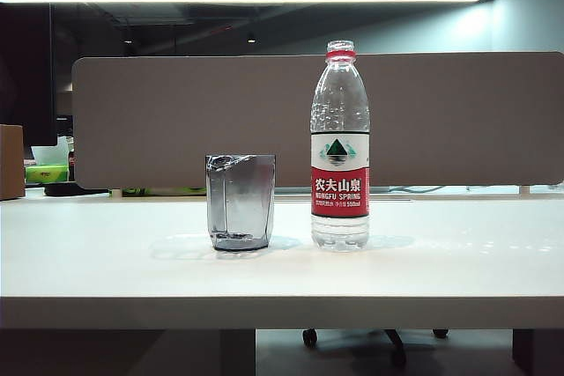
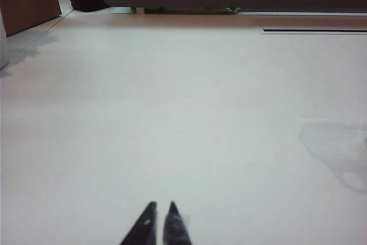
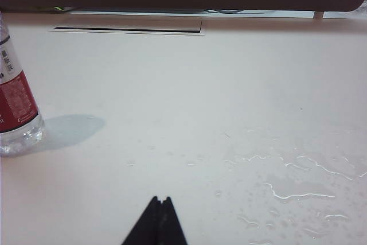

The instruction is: Pick up the mineral water bottle on the table and pour water into the mug until it's half full.

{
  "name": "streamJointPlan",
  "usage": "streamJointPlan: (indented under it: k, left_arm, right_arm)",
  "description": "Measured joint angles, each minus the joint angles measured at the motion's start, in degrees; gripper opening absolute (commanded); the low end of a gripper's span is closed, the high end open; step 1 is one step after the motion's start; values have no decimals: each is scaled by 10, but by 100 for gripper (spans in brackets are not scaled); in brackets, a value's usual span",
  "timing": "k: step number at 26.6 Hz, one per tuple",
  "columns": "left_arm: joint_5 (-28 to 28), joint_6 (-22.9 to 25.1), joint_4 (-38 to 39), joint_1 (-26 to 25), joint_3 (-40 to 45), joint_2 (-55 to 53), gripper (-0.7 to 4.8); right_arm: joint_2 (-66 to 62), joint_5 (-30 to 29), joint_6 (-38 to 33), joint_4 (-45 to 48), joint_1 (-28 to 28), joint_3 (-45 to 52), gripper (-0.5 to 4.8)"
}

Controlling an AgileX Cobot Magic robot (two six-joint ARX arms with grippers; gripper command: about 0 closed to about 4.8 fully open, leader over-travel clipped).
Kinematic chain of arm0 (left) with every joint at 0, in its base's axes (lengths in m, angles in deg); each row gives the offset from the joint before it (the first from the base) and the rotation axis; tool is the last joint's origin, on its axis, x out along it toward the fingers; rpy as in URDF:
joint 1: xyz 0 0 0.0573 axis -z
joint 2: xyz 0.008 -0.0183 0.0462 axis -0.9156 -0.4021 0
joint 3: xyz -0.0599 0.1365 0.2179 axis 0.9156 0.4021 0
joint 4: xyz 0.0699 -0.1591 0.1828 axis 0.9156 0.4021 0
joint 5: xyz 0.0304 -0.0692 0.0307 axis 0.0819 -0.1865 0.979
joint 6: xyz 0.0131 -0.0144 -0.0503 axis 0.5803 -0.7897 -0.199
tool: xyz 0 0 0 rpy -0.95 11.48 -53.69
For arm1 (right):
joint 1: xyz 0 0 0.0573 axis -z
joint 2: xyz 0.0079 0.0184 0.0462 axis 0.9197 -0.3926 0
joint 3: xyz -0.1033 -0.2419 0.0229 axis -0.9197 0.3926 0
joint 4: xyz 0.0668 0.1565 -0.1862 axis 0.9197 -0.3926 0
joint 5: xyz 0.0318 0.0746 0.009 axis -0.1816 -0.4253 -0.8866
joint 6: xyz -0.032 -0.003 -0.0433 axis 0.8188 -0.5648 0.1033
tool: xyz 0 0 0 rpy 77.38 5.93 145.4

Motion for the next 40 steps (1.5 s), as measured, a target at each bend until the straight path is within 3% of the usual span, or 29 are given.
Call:
streamJointPlan:
  k: [19,24,29,31,34,36,40]
  left_arm:
    - [0,0,0,0,0,0,21]
    - [0,0,0,0,0,0,22]
    - [0,-2,0,0,0,0,22]
    - [0,-33,0,0,-3,0,22]
    - [-47,-157,-13,0,-54,0,21]
    - [-105,-226,-15,0,-116,0,22]
    - [-191,-257,-26,0,-197,1,22]
  right_arm:
    - [0,2,0,0,0,0,-7]
    - [0,29,-1,2,0,0,-7]
    - [0,30,-62,44,0,0,-7]
    - [0,30,-101,63,0,0,-7]
    - [0,14,-202,31,0,-41,-7]
    - [0,-23,-216,-5,0,-105,-7]
    - [-1,-89,-193,-86,0,-205,-4]
